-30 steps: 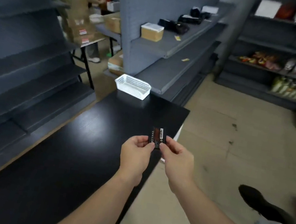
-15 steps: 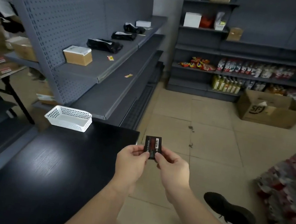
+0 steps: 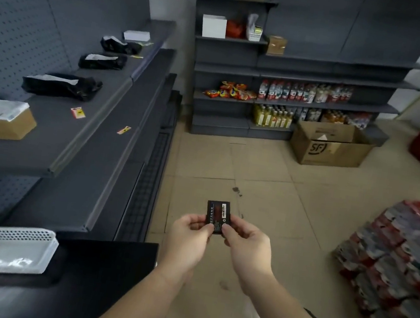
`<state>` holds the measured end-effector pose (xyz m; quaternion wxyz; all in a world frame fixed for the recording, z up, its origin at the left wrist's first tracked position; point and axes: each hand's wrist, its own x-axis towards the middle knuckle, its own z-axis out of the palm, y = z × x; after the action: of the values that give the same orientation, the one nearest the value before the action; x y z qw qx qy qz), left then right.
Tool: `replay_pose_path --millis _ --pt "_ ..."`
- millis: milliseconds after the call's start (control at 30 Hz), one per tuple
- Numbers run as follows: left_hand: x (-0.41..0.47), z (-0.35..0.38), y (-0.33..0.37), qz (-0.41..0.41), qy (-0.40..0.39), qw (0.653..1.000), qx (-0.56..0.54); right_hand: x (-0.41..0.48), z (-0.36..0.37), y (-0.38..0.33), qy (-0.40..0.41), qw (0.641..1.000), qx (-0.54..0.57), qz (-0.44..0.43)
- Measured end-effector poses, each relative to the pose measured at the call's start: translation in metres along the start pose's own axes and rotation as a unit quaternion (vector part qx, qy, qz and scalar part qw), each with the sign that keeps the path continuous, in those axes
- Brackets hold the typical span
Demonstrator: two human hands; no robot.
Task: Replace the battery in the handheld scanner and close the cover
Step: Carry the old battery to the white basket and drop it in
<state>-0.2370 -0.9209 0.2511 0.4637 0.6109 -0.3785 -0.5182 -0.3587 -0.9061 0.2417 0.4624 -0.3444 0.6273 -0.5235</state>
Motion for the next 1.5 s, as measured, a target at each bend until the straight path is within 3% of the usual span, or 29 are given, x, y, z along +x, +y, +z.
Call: replay_pose_path --millis 433,667,833,1067,1233,1500 --pt "0.178 0.048 0.033 -0.011 0.067 0.998 -0.005 0.195 0.057 -0.016 -0.051 0.999 -0.016 0.007" --pt "0.247 0.010 0.043 -0.044 0.201 0.977 -0.050 0.267 0.140 -0.028 -0.201 0.978 -0.054 0.000" --pt "0.226 -0.069 0.037 -0.060 0.378 0.918 -0.102 0.239 0.233 -0.024 -0.387 0.919 -0.070 -0.014" --pt "0.130 -0.166 0.012 -0.078 0.576 0.799 -0.154 0.126 0.321 0.005 -0.586 0.799 -0.131 -0.026" --pt "0.089 -0.200 -0.007 -0.080 0.615 0.765 -0.175 0.071 0.345 0.024 -0.626 0.765 -0.149 0.000" --pt "0.099 -0.237 -0.037 -0.113 0.603 0.769 -0.180 0.060 0.381 0.049 -0.604 0.774 -0.192 0.015"
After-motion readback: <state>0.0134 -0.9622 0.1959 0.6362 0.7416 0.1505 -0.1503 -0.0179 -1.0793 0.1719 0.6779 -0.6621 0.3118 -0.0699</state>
